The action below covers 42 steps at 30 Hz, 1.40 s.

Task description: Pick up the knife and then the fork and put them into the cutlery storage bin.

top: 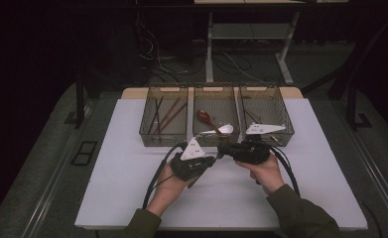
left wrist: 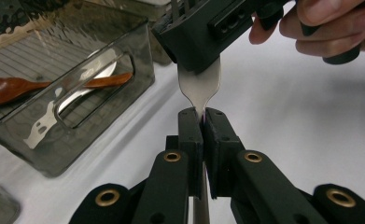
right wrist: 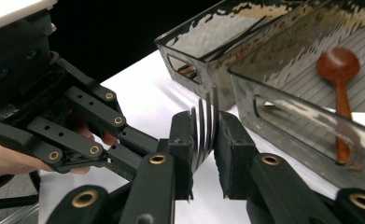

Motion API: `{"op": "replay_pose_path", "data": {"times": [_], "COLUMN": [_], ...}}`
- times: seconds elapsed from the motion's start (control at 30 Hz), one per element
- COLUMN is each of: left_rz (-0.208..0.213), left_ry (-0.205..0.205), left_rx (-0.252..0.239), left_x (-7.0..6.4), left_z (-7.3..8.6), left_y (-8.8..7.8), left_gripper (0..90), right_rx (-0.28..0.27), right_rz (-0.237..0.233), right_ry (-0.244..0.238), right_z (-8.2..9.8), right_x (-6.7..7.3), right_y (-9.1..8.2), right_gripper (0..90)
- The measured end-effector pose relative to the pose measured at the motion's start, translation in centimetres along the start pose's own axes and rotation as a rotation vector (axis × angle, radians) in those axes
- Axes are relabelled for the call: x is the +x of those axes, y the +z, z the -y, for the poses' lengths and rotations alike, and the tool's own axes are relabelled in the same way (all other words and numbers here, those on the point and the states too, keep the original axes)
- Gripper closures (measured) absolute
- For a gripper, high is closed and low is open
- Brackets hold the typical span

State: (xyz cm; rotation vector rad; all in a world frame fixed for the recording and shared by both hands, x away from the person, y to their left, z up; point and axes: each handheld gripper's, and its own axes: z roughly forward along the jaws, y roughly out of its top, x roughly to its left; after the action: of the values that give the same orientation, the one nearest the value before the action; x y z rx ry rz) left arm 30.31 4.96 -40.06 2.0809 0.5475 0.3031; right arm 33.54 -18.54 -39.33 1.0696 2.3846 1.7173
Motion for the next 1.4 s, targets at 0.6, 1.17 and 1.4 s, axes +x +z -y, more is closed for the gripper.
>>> {"op": "replay_pose_path", "data": {"times": [0.6, 1.17, 1.4], "left_rz": [0.078, 0.029, 0.009], "left_ry": [-0.076, -0.113, -0.128], "left_rx": [-0.085, -0.064, -0.059], "left_x": [0.2, 1.8, 2.3], "left_z": [0.1, 4.2, 5.8], "left_y": [-0.7, -3.8, -5.4], "left_gripper": [66.0, 38.2, 31.8], "right_rx": [-0.034, -0.06, -0.08], "right_rz": [0.031, 0.142, 0.212], "right_ry": [-0.012, -0.033, -0.029], "right_z": [-1.0, -4.9, -6.7], "right_x": [-0.4, -4.2, -6.4], "right_y": [-1.1, -6.3, -8.4], "right_gripper": [87.5, 87.5, 87.5]}}
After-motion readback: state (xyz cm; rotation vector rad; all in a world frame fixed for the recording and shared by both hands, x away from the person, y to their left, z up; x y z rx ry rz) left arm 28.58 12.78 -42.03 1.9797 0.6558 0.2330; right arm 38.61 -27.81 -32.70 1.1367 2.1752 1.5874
